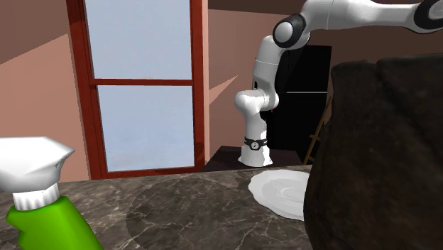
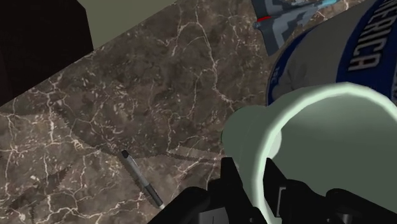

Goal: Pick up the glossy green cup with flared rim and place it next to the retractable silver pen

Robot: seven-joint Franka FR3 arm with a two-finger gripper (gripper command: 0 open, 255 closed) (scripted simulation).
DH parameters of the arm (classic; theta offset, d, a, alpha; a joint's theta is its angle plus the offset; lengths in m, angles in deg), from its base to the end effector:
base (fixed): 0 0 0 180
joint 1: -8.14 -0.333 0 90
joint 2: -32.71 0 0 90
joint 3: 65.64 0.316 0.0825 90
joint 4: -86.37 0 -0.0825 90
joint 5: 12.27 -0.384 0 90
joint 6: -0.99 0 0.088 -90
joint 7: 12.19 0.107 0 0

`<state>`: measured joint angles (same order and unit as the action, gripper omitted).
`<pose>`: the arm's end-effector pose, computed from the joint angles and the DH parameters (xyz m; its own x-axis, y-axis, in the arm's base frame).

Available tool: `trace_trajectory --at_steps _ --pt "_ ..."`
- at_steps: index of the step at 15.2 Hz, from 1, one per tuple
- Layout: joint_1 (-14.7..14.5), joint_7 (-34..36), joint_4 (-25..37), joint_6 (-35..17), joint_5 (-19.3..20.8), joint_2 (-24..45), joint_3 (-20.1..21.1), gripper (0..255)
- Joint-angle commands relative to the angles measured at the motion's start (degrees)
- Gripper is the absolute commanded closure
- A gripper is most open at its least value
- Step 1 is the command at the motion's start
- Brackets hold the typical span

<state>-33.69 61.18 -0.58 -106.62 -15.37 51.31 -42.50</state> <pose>0.3048 0.5846 0.4945 0.9729 -0.1730 -0.1533 -0.1902 -0.9760 -0.1058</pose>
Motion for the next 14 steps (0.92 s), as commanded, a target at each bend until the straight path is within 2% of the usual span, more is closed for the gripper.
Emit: trace_trajectory --at_steps 1,14 --pt "0.09 -0.22 -1.60 -1.65 -0.04 0.01 -0.04 255" --pt "0.04 -1.04 -8.89 -10.80 0.43 2.06 -0.39 255"
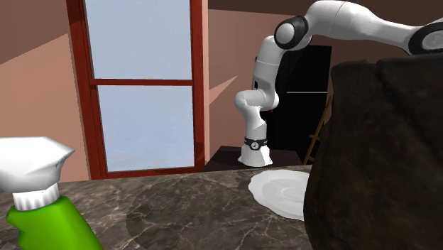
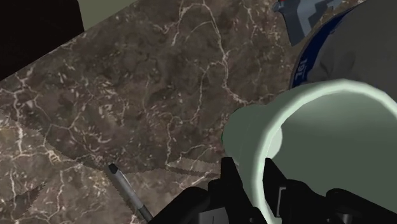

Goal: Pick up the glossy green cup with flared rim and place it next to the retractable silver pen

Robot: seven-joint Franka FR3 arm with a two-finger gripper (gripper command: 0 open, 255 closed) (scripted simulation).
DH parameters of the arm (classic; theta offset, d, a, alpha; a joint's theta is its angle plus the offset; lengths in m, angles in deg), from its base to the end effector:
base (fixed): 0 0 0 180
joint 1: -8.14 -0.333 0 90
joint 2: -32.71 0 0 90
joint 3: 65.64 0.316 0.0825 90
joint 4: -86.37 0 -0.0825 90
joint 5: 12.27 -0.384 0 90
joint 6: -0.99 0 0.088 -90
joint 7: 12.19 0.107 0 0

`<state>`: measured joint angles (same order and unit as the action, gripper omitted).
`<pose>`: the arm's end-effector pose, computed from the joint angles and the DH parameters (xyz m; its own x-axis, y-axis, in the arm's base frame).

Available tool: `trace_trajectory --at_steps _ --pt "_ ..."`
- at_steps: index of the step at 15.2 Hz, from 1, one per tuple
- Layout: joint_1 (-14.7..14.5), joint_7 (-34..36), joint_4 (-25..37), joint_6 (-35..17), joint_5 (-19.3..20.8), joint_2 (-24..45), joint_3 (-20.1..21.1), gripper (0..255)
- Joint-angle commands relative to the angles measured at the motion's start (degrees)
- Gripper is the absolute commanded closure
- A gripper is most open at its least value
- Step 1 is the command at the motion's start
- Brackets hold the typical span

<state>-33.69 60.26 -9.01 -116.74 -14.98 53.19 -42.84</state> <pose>0.3041 0.5845 0.4195 0.9729 -0.1728 -0.1534 -0.1900 -0.9761 -0.1056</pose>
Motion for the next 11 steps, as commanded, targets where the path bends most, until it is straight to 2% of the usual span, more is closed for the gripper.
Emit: trace_trajectory --at_steps 1,6,11 --pt "0.01 -0.16 -0.92 -1.36 0.10 0.41 -0.08 255" --pt "-0.16 -0.34 -3.05 -4.84 0.50 1.85 -0.31 255" --pt "-0.16 -0.34 -3.05 -4.84 0.50 1.85 -0.31 255"
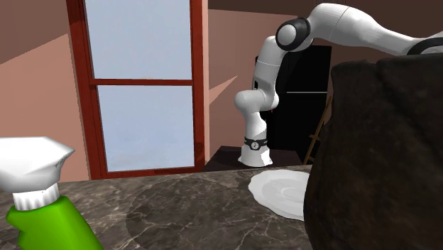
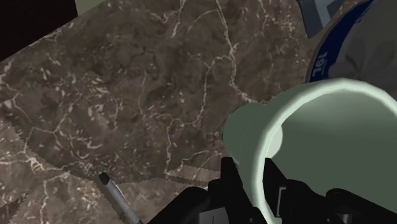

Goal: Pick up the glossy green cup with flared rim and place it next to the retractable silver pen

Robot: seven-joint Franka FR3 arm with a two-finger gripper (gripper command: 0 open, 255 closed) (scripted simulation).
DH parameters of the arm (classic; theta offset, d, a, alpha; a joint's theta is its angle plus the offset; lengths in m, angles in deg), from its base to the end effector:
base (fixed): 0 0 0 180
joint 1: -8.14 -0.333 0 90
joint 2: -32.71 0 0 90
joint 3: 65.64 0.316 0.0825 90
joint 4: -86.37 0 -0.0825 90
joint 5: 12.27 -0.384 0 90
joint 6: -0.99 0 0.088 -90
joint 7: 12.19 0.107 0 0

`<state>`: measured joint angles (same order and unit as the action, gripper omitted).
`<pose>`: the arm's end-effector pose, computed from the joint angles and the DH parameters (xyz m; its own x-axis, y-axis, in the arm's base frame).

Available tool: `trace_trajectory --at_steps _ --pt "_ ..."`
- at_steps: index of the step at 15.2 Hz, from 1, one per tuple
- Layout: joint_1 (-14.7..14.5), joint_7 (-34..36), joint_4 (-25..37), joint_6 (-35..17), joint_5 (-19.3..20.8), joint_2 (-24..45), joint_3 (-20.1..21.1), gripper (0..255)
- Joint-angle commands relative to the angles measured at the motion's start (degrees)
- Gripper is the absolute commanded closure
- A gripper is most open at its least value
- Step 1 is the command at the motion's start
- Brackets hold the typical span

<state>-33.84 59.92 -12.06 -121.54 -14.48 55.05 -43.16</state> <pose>0.3047 0.5841 0.3817 0.9729 -0.1731 -0.1534 -0.1904 -0.9760 -0.1060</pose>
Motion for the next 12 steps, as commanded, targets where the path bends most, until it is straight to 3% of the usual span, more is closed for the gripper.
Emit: trace_trajectory --at_steps 1,3,4,9,12 --pt "0.00 0.00 0.00 -0.03 0.00 -0.01 0.00 255" --pt "0.00 0.00 0.00 -0.03 0.00 -0.01 0.00 255" --pt "-0.01 0.00 0.02 -0.04 0.01 0.01 0.00 0" --pt "0.00 0.00 0.00 -0.03 0.00 -0.01 0.00 0" --pt "0.81 -0.48 2.59 4.85 -0.80 -2.36 0.19 0"
